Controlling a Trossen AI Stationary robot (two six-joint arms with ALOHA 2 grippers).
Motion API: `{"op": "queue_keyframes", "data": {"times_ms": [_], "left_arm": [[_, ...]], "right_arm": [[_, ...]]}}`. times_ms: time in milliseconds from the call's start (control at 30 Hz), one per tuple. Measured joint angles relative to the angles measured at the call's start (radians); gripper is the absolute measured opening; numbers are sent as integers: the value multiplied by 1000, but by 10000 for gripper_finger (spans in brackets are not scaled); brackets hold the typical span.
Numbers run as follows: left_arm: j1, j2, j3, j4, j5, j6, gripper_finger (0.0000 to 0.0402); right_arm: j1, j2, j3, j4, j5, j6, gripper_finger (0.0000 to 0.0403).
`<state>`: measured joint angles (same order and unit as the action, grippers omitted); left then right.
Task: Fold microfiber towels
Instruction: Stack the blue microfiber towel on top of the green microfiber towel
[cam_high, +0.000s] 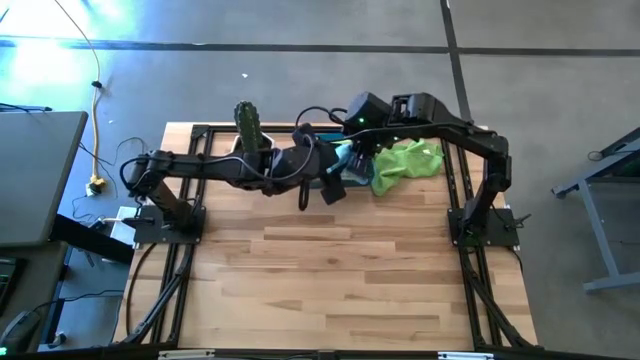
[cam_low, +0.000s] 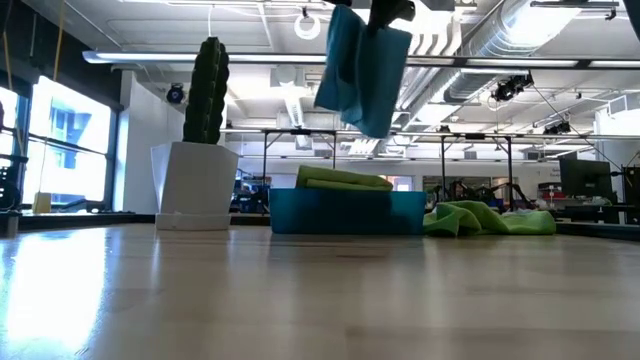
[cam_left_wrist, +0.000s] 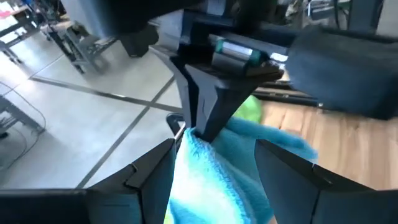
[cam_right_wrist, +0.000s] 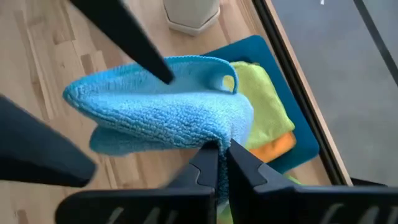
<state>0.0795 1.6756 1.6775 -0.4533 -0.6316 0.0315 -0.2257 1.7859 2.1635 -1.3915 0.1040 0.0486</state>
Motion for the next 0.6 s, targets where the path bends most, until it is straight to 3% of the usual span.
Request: {"op": "queue_keyframes", "data": {"times_ms": [167,600], "left_arm": [[7,6,0,-10,59,-21,212],[-3,32,0,-172,-94,-79,211]], "right_arm": [[11,0,0,41,0,5,0],[30,0,-1,50,1,23,0]]}}
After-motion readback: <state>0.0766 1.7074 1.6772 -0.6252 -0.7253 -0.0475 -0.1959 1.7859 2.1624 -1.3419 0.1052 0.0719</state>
